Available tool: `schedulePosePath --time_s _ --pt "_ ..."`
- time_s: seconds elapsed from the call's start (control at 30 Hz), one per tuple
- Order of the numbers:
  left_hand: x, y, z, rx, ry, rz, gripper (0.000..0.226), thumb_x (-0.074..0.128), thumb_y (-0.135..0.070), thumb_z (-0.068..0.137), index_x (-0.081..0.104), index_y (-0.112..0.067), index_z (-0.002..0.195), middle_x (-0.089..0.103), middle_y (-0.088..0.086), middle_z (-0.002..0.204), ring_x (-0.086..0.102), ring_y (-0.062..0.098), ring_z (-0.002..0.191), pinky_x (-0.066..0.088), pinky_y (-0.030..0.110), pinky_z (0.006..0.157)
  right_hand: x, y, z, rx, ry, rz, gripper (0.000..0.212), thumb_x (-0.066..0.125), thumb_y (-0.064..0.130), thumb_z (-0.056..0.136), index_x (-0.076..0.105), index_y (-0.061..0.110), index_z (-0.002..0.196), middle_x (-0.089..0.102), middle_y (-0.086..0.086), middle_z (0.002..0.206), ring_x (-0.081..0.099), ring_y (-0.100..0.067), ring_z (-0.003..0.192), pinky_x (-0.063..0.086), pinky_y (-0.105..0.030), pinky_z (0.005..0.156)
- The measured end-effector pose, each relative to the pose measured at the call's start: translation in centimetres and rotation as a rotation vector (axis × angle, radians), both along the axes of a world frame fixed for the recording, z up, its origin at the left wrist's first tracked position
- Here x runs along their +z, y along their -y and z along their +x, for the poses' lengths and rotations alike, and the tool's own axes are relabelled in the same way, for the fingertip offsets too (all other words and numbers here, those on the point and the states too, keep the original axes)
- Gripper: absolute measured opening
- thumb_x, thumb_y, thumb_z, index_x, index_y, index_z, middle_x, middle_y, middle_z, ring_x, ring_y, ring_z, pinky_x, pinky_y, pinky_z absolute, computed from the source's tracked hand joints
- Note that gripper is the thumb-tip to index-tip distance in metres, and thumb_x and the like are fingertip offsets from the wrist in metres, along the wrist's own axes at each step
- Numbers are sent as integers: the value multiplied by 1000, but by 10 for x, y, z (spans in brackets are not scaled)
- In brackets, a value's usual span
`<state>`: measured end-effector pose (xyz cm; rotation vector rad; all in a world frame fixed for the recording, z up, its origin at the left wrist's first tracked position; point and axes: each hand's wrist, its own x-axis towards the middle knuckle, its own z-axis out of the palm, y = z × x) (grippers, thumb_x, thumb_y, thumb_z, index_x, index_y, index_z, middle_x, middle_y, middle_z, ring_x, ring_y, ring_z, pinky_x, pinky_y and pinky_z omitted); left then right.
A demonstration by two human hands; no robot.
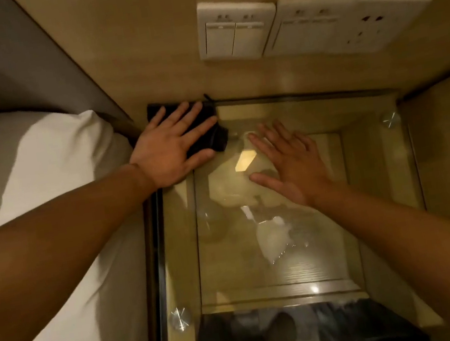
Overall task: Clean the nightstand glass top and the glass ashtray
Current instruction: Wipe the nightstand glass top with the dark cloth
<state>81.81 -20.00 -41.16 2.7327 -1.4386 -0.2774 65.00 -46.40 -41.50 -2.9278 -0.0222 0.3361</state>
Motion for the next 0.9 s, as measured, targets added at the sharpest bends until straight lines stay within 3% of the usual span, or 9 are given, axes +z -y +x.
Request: schedulePosePath --time_s 0.23,0.4,0.63,0.9 --pt "9 -5 -27 81 -80 20 70 3 -72 103 5 -40 165 12 0 176 9 23 162 8 50 131 2 0 1 2 3 6 82 23 80 92 12 39 162 5 7 173 -1 -18 159 10 -49 122" --pt "20 -17 -70 133 -130 29 69 6 -66 106 12 -35 167 13 2 176 9 24 163 8 52 131 0 1 3 3 7 16 81 25 80 92 12 39 161 10 4 173 7 -22 159 16 -54 121" --pt "25 -41 -130 136 -164 42 66 11 -61 107 14 -33 167 12 2 176 7 25 163 6 51 131 -2 3 1 22 26 14 83 20 83 92 10 39 161 5 5 173 3 -22 159 13 -56 123" --pt "23 -66 -189 159 -140 30 64 15 -58 109 18 -31 167 17 3 174 11 26 162 8 51 131 14 -7 -9 -43 16 82 75 27 73 98 13 37 162 3 5 173 -3 -21 159 5 -54 123"
